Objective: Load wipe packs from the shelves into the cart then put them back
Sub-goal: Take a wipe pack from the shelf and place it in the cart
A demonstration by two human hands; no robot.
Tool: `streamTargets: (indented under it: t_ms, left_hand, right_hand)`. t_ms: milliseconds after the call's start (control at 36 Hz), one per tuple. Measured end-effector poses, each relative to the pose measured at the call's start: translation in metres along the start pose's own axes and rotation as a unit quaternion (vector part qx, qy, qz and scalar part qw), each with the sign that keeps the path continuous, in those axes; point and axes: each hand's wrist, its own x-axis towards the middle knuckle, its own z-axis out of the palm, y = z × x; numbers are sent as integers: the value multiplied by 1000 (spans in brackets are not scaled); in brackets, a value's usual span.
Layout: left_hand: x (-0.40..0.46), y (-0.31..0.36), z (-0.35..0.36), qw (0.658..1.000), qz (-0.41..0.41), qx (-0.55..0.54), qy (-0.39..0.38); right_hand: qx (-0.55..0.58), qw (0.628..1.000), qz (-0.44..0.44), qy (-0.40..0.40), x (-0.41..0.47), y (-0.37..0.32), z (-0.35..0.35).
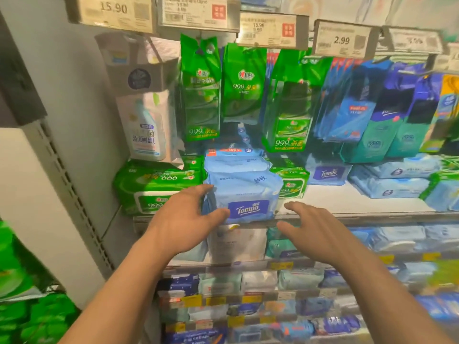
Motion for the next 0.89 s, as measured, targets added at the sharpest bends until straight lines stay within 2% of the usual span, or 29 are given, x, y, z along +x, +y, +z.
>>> streamTargets:
  t_ms: [167,389,472,611,722,889]
  left_hand:
    - [11,-2,20,987,-40,-125,88]
    - [19,8,54,942,-90,-267,182]
    - [20,11,68,924,-122,-287,222]
    - [17,18,88,892,-165,-360,219]
    - [17,21,96,882,-160,-399,195]
    - [23,28,93,889,-103,-418,158]
  right_hand:
    - [33,999,1,-3,34,10,4]
    - [177,984,18,-32,76,33,21]
    - [238,971,-8,-15,86,40,30]
    - [408,909,-80,-31,101,50,48]
    - [453,885,-102,-27,108,50,56]
    - [482,866,-121,-52,118,50,60]
